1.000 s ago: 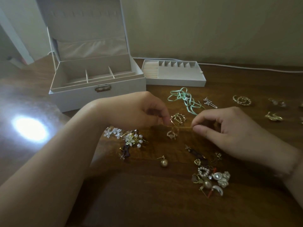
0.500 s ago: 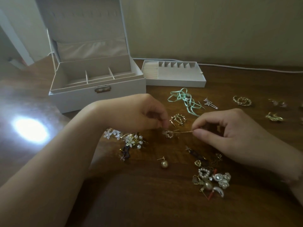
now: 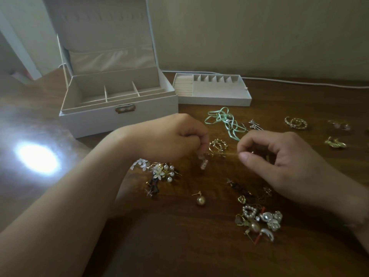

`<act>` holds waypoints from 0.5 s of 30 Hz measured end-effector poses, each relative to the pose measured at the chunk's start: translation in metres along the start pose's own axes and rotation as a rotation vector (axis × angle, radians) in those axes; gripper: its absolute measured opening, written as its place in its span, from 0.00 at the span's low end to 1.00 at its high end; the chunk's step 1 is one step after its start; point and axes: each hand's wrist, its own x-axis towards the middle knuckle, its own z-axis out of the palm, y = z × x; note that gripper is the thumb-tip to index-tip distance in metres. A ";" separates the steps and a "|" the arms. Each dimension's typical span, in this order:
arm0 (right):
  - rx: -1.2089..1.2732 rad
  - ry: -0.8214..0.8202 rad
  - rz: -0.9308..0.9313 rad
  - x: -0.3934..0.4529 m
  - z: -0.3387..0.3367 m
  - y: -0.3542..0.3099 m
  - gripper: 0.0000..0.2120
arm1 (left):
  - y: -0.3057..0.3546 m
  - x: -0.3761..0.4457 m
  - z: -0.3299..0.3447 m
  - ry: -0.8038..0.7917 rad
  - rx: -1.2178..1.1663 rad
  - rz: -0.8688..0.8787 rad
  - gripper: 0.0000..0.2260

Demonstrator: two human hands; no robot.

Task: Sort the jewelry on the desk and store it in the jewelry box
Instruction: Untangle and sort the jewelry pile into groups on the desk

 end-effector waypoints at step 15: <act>0.491 0.111 0.033 0.002 0.002 -0.004 0.11 | 0.004 0.012 0.016 0.036 -0.739 0.055 0.11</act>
